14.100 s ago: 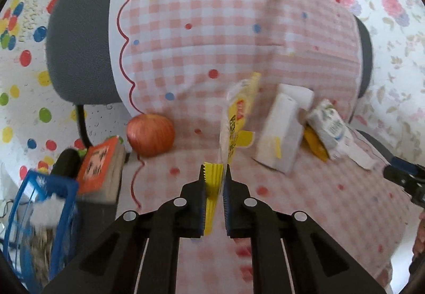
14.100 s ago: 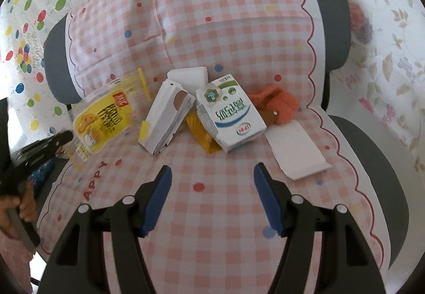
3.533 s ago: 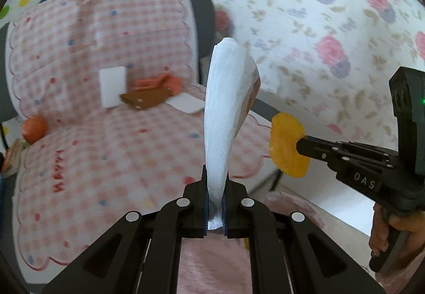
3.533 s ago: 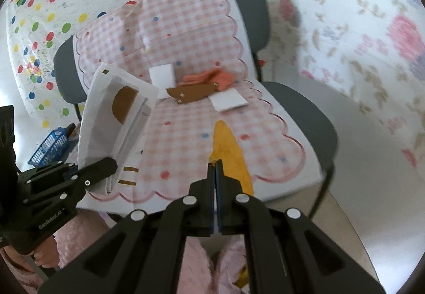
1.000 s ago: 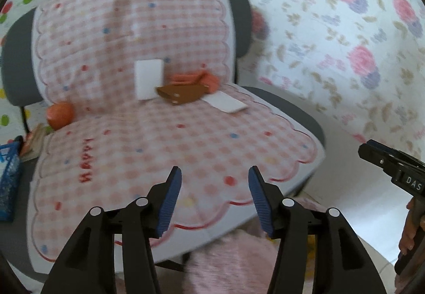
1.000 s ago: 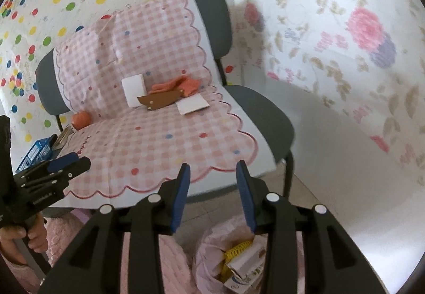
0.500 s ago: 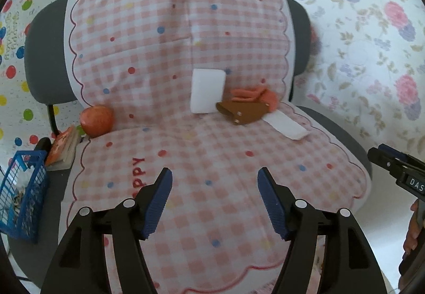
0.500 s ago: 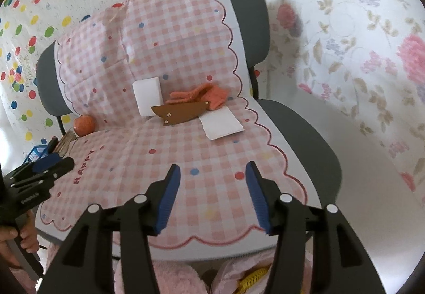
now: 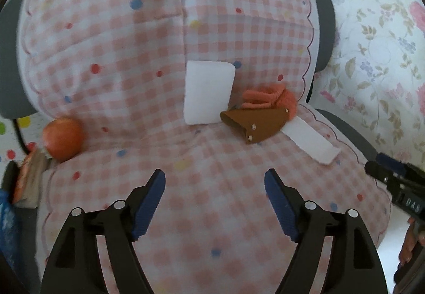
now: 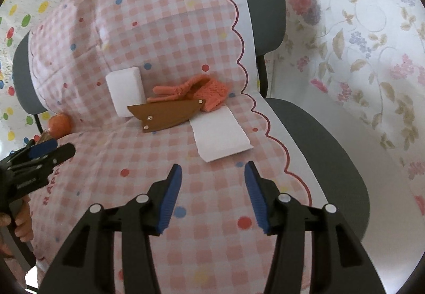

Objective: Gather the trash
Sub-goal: 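Grasp the brown leather sheath with the left gripper and lift it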

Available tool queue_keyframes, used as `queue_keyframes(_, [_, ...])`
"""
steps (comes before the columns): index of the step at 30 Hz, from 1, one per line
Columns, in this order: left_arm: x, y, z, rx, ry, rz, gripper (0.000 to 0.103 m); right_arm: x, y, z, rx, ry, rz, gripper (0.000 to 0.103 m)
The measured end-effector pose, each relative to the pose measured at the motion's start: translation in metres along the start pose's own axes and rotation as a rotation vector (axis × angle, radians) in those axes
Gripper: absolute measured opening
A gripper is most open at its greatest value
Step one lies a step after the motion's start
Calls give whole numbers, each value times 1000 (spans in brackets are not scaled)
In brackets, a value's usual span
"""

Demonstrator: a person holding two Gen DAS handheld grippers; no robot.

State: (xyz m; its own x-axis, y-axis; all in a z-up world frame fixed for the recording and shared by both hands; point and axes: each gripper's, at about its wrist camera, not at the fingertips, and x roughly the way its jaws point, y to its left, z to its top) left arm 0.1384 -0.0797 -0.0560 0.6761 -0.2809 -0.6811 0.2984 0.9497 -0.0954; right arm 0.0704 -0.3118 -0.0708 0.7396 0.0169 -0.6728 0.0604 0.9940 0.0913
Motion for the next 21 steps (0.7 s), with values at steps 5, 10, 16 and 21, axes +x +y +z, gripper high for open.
queue_keyframes(5, [37,-2,17,-4,35,-20,79,27,-4,11,7,29,3,49])
queue_keyframes(10, [66,-9,33,-12,50,-80,52,42,-8,18,28,27,0,49])
queue_keyframes(16, [95,-9,51,-38,77,-137,40,49,-15,20,30,29,-8,49])
queue_keyframes(21, [112,-10,59,-60,116,-163,41,52,-22,20,38,32,-11,50])
